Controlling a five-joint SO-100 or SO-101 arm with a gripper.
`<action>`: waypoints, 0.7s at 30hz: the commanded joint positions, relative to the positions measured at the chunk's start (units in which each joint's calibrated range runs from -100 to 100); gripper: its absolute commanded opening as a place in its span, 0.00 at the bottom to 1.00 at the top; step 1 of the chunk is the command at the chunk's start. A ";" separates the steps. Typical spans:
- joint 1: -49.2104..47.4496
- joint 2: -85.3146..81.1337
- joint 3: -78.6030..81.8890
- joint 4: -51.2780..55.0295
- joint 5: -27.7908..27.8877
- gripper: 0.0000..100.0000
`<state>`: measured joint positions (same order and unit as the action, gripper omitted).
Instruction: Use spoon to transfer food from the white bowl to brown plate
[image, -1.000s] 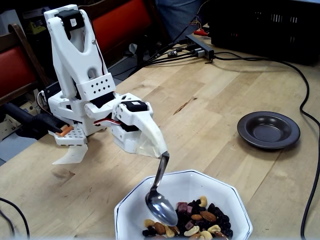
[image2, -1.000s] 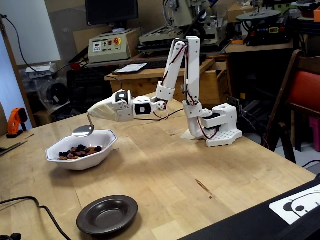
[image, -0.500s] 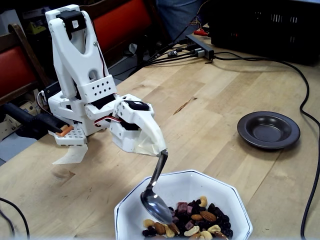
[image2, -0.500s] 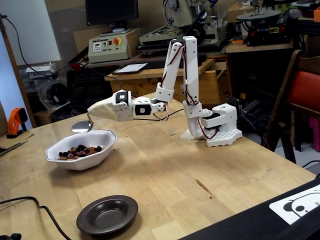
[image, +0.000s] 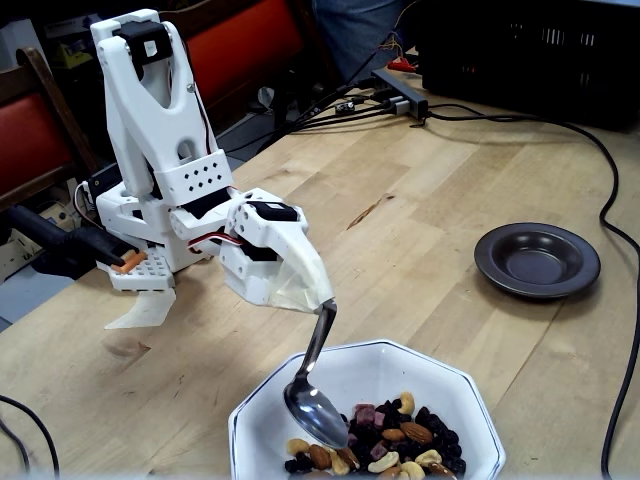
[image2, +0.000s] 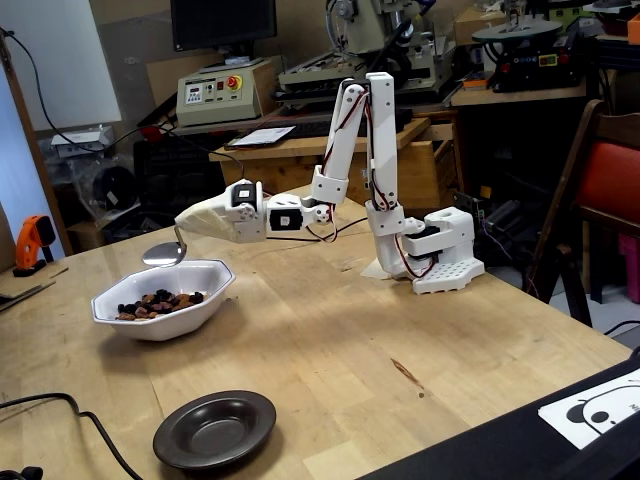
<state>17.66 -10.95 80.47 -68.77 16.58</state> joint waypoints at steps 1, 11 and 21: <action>0.34 -0.30 -0.74 -0.72 -0.34 0.03; 0.34 -0.39 8.11 -1.35 -0.44 0.03; 0.41 2.43 6.87 -1.35 0.49 0.03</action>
<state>17.66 -9.75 88.89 -68.77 16.34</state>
